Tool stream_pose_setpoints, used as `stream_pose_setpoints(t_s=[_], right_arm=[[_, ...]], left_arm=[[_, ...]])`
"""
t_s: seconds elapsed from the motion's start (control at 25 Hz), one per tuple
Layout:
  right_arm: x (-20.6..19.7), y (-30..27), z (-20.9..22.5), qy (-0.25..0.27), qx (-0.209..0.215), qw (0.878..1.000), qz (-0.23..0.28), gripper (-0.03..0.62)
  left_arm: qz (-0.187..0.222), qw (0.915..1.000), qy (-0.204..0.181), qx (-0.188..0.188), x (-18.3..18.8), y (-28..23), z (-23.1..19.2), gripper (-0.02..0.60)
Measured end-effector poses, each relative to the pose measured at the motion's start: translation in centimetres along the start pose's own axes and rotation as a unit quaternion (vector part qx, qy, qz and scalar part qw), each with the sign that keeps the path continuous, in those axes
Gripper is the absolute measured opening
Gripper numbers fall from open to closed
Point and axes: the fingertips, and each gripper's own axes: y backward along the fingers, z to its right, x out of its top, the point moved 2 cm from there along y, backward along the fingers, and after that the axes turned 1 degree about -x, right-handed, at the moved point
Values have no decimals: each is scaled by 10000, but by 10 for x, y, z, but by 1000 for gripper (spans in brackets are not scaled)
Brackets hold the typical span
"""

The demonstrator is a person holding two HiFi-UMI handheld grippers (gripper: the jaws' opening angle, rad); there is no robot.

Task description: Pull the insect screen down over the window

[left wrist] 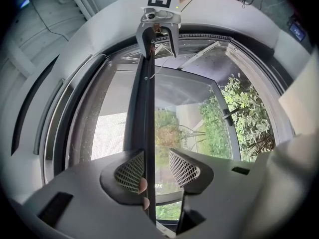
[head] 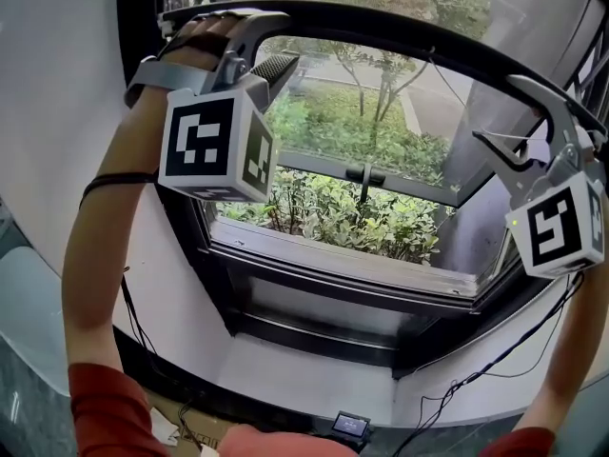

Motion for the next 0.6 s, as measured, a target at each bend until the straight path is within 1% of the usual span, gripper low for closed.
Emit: stream_pose_setpoints(t_s=[0.24, 0.32, 0.6], right_arm=[[0, 1, -21, 31, 118, 9999, -50, 314], [0, 2, -26, 41, 96, 9999, -25, 319], [-1, 3, -57, 27, 244, 9996, -114, 328]], left_arm=[[9, 9998, -5, -175, -2, 7, 21, 158], [-2, 9998, -12, -200, -1, 9, 27, 158], [40, 9995, 42, -323, -1, 17, 56, 158]])
